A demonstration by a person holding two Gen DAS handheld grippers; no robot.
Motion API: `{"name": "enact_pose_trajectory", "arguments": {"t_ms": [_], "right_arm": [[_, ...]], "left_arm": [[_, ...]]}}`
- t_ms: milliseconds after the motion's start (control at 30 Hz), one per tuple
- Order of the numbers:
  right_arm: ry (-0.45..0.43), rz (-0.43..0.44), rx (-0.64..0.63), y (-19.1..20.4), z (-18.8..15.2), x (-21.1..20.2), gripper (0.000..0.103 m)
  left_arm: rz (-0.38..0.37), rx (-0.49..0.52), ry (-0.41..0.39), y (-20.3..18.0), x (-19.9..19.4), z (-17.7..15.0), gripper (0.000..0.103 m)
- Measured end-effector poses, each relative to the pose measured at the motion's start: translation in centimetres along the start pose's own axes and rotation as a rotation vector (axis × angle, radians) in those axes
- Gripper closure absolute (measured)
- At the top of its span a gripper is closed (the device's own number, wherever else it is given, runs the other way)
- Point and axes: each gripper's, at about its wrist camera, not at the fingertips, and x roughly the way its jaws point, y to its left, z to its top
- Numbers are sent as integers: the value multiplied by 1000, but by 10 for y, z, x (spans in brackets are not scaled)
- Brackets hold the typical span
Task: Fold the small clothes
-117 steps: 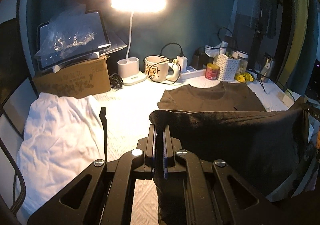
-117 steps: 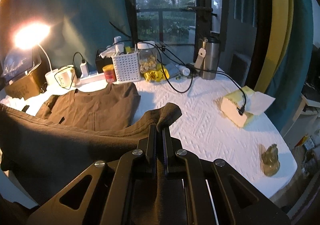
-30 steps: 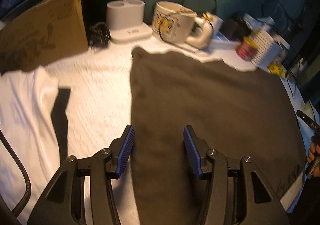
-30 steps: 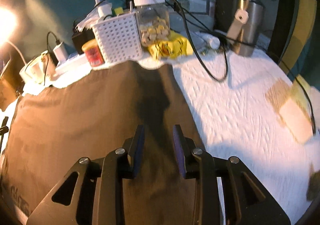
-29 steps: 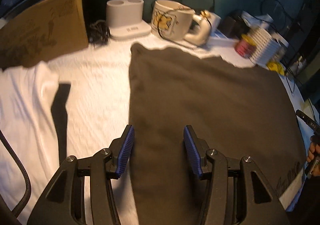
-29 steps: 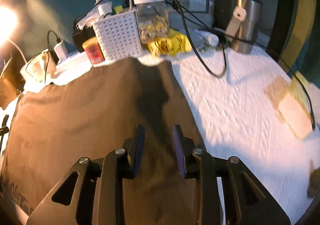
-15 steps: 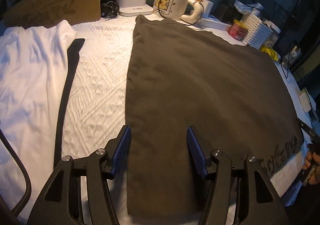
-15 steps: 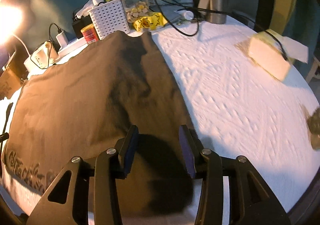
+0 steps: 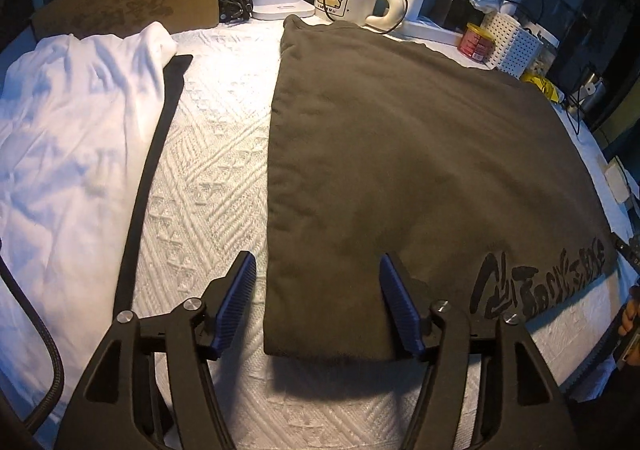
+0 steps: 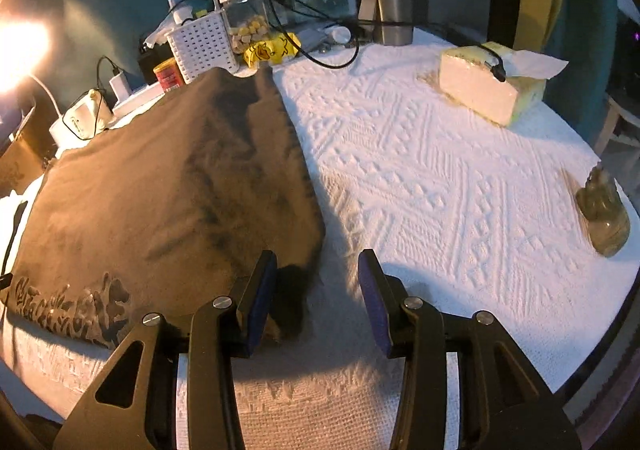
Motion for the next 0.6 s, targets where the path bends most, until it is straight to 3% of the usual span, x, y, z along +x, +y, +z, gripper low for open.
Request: {"name": "enact_pose_trajectory", "arguments": {"t_ms": [200, 333, 400, 600], "right_arm": [[-70, -9, -75, 23, -10, 4, 58], [-77, 19, -108, 30, -12, 5, 88], [-85, 4, -115, 30, -13, 3, 98], [-85, 21, -74, 19, -16, -5, 99]], "left_arm": [[0, -18, -27, 1, -3, -7, 38], [31, 23, -29, -3, -3, -10, 38], [42, 52, -33, -6, -2, -12, 36], [42, 83, -50, -5, -1, -14, 37]]}}
